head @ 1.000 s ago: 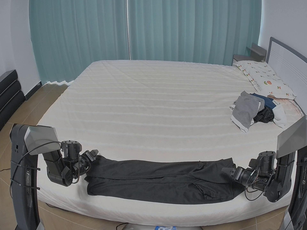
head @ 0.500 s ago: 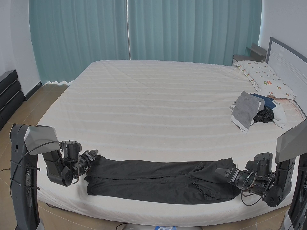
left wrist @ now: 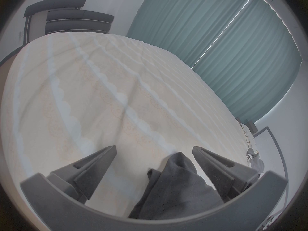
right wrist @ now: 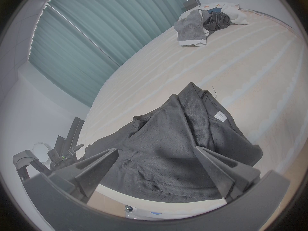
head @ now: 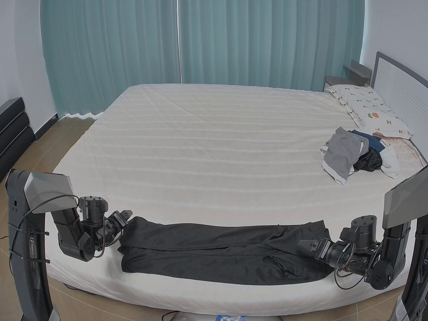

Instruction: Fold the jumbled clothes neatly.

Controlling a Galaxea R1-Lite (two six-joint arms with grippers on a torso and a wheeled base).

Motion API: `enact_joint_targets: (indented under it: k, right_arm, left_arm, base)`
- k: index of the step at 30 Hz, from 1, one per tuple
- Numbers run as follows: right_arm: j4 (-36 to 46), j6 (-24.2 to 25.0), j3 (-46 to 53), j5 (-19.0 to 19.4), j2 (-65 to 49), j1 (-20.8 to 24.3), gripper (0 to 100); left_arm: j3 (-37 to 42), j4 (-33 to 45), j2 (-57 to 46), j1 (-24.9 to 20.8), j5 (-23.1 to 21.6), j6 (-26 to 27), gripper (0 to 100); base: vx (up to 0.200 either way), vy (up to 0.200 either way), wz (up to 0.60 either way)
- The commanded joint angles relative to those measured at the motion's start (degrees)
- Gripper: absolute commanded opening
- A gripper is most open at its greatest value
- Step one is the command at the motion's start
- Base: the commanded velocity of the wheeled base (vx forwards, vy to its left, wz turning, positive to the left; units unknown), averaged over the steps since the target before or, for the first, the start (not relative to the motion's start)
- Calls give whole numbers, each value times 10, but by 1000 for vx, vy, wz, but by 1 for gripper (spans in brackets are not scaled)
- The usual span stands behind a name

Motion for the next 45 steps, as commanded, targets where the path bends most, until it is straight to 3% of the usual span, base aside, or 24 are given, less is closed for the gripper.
enact_joint_targets:
  k: [1,13,18,20,23,30,45]
  right_arm:
    - [-4,0,4,2,2,2,100]
    - [-6,2,0,6,5,-1,100]
    - [-7,3,2,6,8,2,100]
    - [-7,3,2,6,8,2,100]
    - [-7,3,2,7,8,2,100]
    - [-7,3,3,7,8,2,100]
    - [-7,3,0,7,13,5,100]
  left_arm:
    - [45,-12,-56,0,-4,0,100]
    - [89,-15,-61,-7,-19,12,100]
    - [128,-16,-90,-1,-92,38,100]
    - [155,-16,-100,4,-140,67,100]
    - [184,-16,-98,7,-170,118,100]
    - [220,-16,-71,2,-175,222,100]
    - [198,-63,-30,-25,-169,212,100]
  base:
    - [0,0,0]
    - [-133,0,0]
    - [-40,0,0]
    - [0,0,0]
    - [0,0,0]
    - [0,0,0]
    - [0,0,0]
